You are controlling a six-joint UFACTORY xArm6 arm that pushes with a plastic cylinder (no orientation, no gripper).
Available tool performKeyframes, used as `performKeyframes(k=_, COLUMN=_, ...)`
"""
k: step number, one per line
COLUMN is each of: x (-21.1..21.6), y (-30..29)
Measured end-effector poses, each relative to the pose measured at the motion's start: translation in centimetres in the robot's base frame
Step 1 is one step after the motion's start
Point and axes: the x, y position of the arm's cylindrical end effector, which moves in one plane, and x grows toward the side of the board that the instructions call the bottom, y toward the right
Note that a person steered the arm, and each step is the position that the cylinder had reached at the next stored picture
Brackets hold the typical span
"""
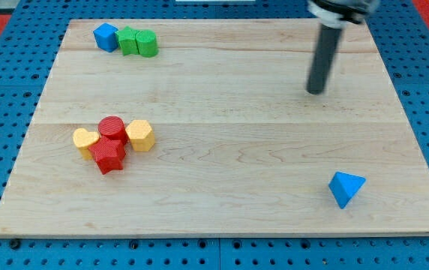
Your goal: Slide blue cube to the green star and blue cube
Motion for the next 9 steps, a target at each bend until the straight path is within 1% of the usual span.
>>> performKeyframes(k=1, x=9.0, y=4.2)
performKeyframes(k=2, x=16.9, y=4.9)
performKeyframes(k=3, x=17.5, y=3.2)
performKeyframes(k=4, x=16.6, y=-5.4)
performKeyframes(k=6, x=11.9, y=-18.1)
performKeyframes(k=7, x=6.8, y=-21.3)
performKeyframes(k=8, x=3.4, y=-19.9)
performKeyframes(k=9, x=4.2, y=-13.5)
